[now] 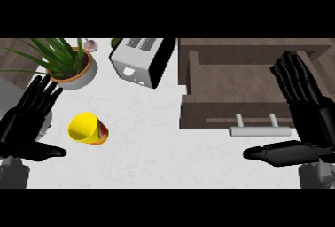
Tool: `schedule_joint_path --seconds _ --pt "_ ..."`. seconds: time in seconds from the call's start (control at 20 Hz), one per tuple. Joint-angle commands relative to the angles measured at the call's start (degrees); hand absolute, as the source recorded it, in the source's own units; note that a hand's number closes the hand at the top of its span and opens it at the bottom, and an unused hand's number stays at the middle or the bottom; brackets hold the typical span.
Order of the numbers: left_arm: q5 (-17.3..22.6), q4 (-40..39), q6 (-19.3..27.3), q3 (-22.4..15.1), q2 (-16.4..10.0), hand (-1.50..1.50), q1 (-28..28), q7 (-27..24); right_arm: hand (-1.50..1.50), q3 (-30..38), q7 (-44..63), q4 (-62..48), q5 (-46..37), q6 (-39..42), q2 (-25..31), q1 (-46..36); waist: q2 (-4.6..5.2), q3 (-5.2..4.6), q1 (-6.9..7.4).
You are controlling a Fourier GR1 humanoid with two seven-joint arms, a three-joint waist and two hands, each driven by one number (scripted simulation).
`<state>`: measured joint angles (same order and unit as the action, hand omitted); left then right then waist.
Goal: Pick up the cup, place it into the drawer and close the drawer
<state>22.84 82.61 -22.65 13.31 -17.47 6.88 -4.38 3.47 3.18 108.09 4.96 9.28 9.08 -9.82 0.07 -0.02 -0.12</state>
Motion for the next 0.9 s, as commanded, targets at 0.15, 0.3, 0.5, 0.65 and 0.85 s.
schedule_joint_path --seconds 0.15,0.3,0.5,0.65,0.85 --pt "-10.5 -20.1 0.46 0.24 0.71 -1.5 5.11 -13.03 -1.5 2.38 1.56 -2.2 0.91 0.04 1.21 -4.45 0.15 -0.04 -0.37" --pt "-7.82 -18.4 -3.63 2.33 -2.71 -1.5 1.57 -11.81 -1.5 2.83 -0.54 -1.02 1.23 1.03 0.84 -1.23 -0.07 0.01 0.08" --pt "-14.19 -35.56 -4.46 1.48 -2.59 -1.5 6.14 -23.92 -1.5 3.33 0.24 -4.52 0.33 -0.04 1.2 -6.03 0.08 -0.03 -0.13" --pt "-17.46 -45.96 -3.43 1.56 -3.22 -1.5 10.58 -29.8 -1.5 5.97 1.51 -4.78 4.34 2.71 3.41 -7.08 0.16 -0.05 -0.4" --pt "-20.85 -58.17 -1.99 1.84 -4.14 -1.5 16.16 -36.96 -1.5 3.05 1.04 1.14 2.5 2.41 1.32 -0.44 0.15 -0.07 -0.84"
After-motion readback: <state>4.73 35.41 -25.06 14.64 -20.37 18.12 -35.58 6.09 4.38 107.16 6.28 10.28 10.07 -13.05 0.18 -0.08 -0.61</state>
